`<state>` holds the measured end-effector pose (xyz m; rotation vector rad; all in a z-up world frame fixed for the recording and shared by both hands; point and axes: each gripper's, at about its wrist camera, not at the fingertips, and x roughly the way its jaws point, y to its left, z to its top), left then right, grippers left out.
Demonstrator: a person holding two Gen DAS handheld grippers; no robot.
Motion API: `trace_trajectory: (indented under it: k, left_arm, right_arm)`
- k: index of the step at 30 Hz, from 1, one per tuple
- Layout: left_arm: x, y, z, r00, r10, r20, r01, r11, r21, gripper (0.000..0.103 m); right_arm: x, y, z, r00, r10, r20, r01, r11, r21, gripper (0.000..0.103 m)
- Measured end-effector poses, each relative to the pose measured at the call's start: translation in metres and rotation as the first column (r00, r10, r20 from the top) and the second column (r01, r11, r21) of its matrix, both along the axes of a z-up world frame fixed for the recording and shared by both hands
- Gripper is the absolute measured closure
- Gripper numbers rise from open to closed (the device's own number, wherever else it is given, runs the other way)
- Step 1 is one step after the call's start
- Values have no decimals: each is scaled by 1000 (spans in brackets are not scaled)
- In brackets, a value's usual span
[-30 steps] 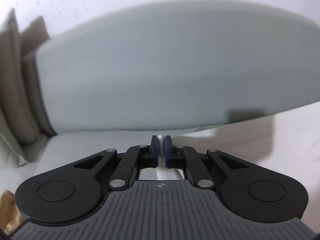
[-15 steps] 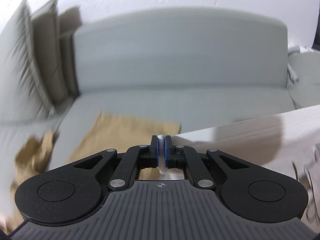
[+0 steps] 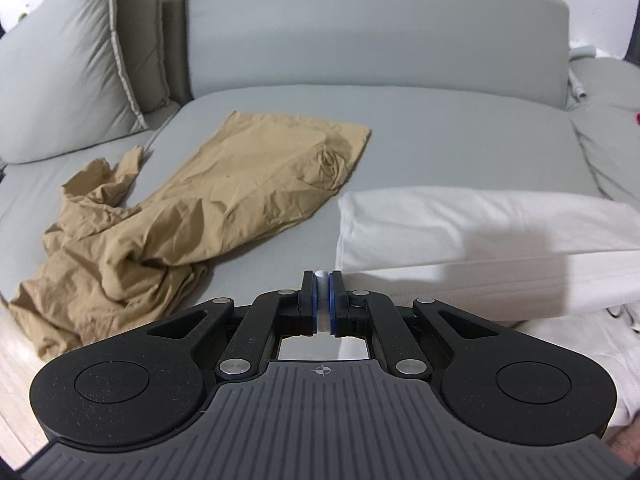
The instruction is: Fold clothes
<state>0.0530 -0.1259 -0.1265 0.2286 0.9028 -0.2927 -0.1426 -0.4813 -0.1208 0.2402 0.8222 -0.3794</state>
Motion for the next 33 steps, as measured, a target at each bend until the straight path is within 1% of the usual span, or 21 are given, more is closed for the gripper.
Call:
trace_trajectory:
  k: [1,4,8,10,11,12,13,14,15,17,19,20,21,23,24,26,28,29,30,31,33]
  left_arm:
    - [-4,2,1,1000,-7,0,7,1000,-2,98]
    - [-13,3,-12,999,-17,-32,18,999,29,98]
    - [-18,0,-30,995,-26,-97,33,997,73,97]
    - [-19,-2,-40,991,-35,-131,48,994,98,96]
    - [-19,-2,-41,990,-26,-141,41,993,109,89]
    - [-18,-1,-43,988,-15,-152,34,992,119,81]
    - [-19,3,-40,986,2,-164,17,993,114,80]
    - [-22,8,-33,987,7,-163,9,995,98,79]
    - [-25,14,-26,987,12,-162,1,997,81,72]
    - [-37,25,-7,992,13,-126,-7,999,49,70]
    - [-47,33,10,998,-11,-64,11,1000,-3,71]
    - [-49,33,15,998,-27,-51,26,999,-30,75]
    - [-48,31,17,998,-41,-48,39,998,-47,82]
    - [-42,9,15,995,-94,-38,91,993,-77,85]
    - [-38,-4,11,993,-113,-34,110,991,-71,85]
    - [-28,-35,-4,988,-148,-40,147,989,-27,85]
    - [-18,-63,-19,985,-169,-46,170,985,22,84]
    - [-14,-74,-26,983,-176,-47,178,983,47,81]
    - [-12,-82,-33,984,-173,-51,177,982,72,77]
    - [-11,-85,-35,984,-170,-52,174,981,83,77]
    - [-15,-95,-48,979,-189,-72,197,972,128,77]
  right_arm:
    - [-5,2,2,1000,3,1,-3,1000,-4,100]
    - [-18,8,-1,999,23,-24,-24,1000,-16,100]
    - [-20,18,-18,994,46,-96,-49,998,-25,99]
    - [-18,21,-24,989,61,-137,-63,998,-17,97]
    - [-18,20,-26,985,63,-159,-64,998,-2,96]
    - [-18,19,-26,982,58,-178,-56,998,15,89]
    - [-18,17,-26,979,54,-195,-48,998,31,85]
    - [-19,17,-25,980,49,-194,-43,999,33,73]
    - [-25,13,-16,985,28,-171,-22,999,36,68]
    - [-30,9,-6,990,19,-142,-12,999,49,66]
    - [-37,5,6,995,12,-101,-2,995,96,66]
    - [-34,4,11,996,19,-87,-6,989,145,67]
    - [-30,6,10,995,27,-95,-11,986,164,69]
    - [-14,15,4,991,50,-124,-25,980,199,75]
    - [2,25,-5,986,68,-152,-33,975,221,75]
    - [24,39,-18,979,84,-184,-38,970,239,75]
    - [58,58,-39,972,70,-226,-13,970,245,75]
    - [61,61,-41,971,66,-229,-9,971,240,75]
    - [76,68,-53,966,44,-254,10,978,208,74]
    - [77,69,-55,966,38,-257,15,979,201,74]
    - [83,71,-68,955,-13,-296,68,982,175,68]
